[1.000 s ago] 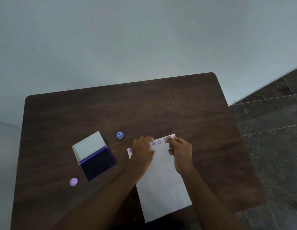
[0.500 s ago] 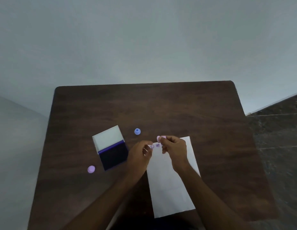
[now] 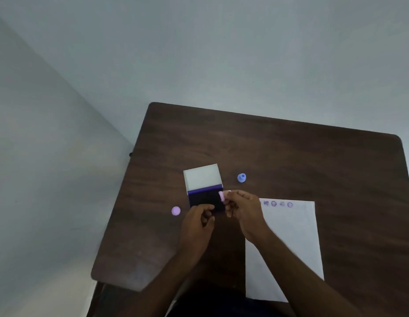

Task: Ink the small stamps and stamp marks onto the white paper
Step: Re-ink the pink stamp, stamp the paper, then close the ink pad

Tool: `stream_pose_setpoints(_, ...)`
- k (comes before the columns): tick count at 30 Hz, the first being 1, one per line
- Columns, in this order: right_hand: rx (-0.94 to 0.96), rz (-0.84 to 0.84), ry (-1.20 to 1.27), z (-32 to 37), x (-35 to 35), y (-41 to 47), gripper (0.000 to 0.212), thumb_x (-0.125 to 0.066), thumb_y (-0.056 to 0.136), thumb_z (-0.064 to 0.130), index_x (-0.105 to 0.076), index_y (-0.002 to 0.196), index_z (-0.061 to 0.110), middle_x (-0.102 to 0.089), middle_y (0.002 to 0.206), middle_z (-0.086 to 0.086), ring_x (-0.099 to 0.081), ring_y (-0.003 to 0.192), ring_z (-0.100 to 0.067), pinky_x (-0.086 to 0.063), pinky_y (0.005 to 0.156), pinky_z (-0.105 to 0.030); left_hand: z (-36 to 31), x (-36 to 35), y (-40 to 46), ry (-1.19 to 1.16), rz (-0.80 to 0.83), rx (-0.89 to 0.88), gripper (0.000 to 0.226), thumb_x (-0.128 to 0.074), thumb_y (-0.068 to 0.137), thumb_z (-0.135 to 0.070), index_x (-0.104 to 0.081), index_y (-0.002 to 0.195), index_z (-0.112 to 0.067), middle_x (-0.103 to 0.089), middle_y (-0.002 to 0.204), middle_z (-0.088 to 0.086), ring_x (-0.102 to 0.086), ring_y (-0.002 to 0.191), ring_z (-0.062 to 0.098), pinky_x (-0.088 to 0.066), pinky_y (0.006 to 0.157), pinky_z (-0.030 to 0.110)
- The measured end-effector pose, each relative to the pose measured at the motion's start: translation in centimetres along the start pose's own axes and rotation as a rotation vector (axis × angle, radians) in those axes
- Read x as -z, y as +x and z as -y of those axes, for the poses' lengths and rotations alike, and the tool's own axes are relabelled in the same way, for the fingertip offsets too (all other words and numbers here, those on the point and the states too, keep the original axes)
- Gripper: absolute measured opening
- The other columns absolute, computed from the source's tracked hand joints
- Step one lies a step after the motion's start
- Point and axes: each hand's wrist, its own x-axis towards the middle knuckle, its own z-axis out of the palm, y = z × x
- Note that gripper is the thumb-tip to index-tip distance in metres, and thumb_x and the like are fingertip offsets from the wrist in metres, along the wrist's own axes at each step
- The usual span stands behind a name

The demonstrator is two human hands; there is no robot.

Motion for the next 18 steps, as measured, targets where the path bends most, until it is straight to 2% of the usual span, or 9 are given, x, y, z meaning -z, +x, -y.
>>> stream_pose_setpoints(3, -0.006, 0.098, -0.021, -0.4, -1.3, -0.1, 0.008, -0.073, 0.08, 0.024, -0.075, 0.079, 0.016, -0.07, 0.072, -0.009, -0.06, 0.059, -0.017, -0.053, 0.057, -0.028, 0.9, 2.4, -0.6, 0.036, -0.057, -0.011, 0.033, -0.069, 0.086, -0.015, -0.062, 0.117, -0.022, -0.063, 0.116, -0.005, -0.056, 0.1, 0.004, -0.044, 0.088, 0.017)
stream_pose_setpoints(5, -0.024, 0.123, -0.02, -0.6, -1.9, -0.1, 0.009, -0.072, 0.08, 0.023, -0.075, 0.084, 0.015, -0.071, 0.077, -0.012, -0.061, 0.063, -0.019, -0.053, 0.059, -0.03, 1.7, 3.8, -0.7, 0.059, -0.116, -0.019, 0.037, -0.072, 0.082, -0.012, -0.062, 0.116, -0.023, -0.061, 0.115, -0.006, -0.057, 0.101, 0.006, -0.05, 0.09, 0.024)
stream_pose_setpoints(9, -0.054, 0.124, -0.009, -1.1, -3.1, 0.3, 0.014, -0.071, 0.082, 0.018, -0.073, 0.091, 0.008, -0.071, 0.079, -0.015, -0.062, 0.061, -0.02, -0.053, 0.057, -0.031, 3.2, 5.4, -0.3, 0.155, -0.286, 0.016, 0.041, -0.077, 0.077, -0.011, -0.065, 0.114, -0.022, -0.06, 0.116, -0.002, -0.053, 0.106, 0.012, -0.042, 0.089, 0.021)
stream_pose_setpoints(11, -0.066, 0.112, -0.013, -1.3, -3.6, 0.5, 0.012, -0.072, 0.081, 0.018, -0.073, 0.088, 0.009, -0.072, 0.077, -0.014, -0.063, 0.058, -0.02, -0.053, 0.055, -0.031, 3.7, 5.7, 0.3, 0.186, -0.33, 0.026, 0.042, -0.076, 0.077, -0.013, -0.065, 0.116, -0.021, -0.06, 0.117, 0.001, -0.053, 0.108, 0.017, -0.044, 0.091, 0.027)
stream_pose_setpoints(15, -0.09, 0.108, -0.013, -1.8, -4.2, 0.6, 0.007, -0.073, 0.079, 0.018, -0.075, 0.08, 0.011, -0.072, 0.074, -0.013, -0.064, 0.056, -0.019, -0.054, 0.053, -0.03, 4.6, 5.7, 1.3, 0.218, -0.311, 0.086, 0.052, -0.074, 0.082, -0.025, -0.057, 0.13, -0.02, -0.056, 0.13, 0.0, -0.048, 0.12, 0.018, -0.041, 0.099, 0.031)
stream_pose_setpoints(18, -0.103, 0.093, -0.026, -1.9, -4.5, 0.7, 0.012, -0.073, 0.08, 0.017, -0.072, 0.086, 0.008, -0.072, 0.072, -0.012, -0.064, 0.056, -0.018, -0.054, 0.052, -0.029, 5.2, 5.3, 1.8, 0.214, -0.275, 0.112, 0.054, -0.072, 0.084, -0.029, -0.055, 0.134, -0.018, -0.054, 0.134, 0.002, -0.046, 0.123, 0.018, -0.037, 0.098, 0.027)
